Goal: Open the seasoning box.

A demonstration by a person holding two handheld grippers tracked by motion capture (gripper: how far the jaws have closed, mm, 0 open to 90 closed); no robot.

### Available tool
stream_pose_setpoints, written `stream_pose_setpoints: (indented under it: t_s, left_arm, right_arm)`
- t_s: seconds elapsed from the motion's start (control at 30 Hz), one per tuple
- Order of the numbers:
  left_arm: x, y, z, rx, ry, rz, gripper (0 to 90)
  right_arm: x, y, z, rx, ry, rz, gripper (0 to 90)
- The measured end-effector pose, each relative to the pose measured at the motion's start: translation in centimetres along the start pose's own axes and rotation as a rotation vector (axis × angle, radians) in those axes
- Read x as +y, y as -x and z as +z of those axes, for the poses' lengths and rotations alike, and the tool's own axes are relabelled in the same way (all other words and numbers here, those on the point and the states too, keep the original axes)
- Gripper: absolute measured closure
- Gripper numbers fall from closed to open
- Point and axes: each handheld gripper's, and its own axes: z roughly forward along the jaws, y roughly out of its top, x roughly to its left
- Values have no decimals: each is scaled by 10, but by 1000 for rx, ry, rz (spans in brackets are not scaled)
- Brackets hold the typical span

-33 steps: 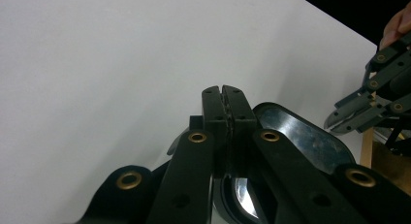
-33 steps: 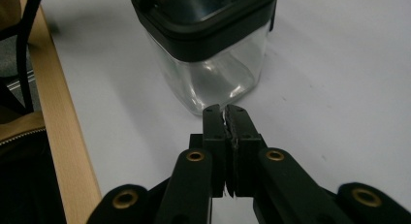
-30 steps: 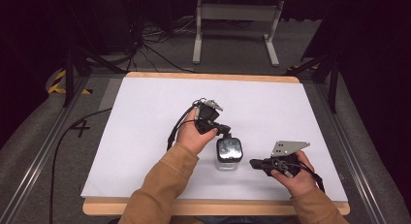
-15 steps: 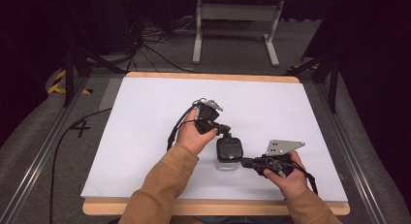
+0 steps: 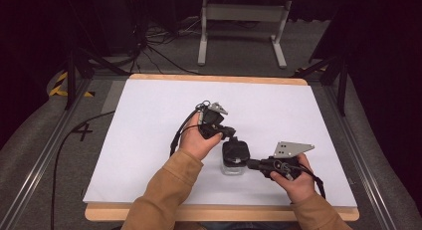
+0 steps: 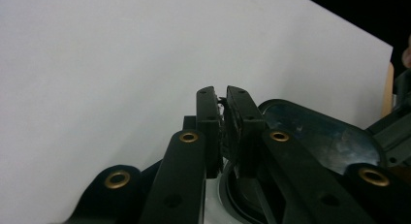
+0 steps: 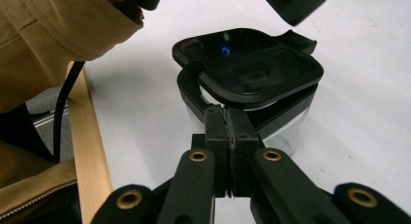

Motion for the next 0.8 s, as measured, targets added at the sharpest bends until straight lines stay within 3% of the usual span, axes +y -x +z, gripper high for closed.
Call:
stream_pose_setpoints:
  t_s: [0.27, 0.4, 0.67, 0.8]
  left_arm:
    - [0, 21, -37, -19, 33, 49, 859]
    - [-2, 39, -61, -33, 46, 84, 860]
    - [-7, 60, -73, -68, -6, 125, 863]
    - [-9, 66, -68, -87, -37, 134, 865]
  right_arm:
    - [8, 4, -1, 3, 26, -13, 899]
    - [15, 5, 0, 11, 45, -28, 899]
    - [26, 9, 1, 17, 75, -39, 899]
    - [30, 10, 1, 18, 89, -41, 899]
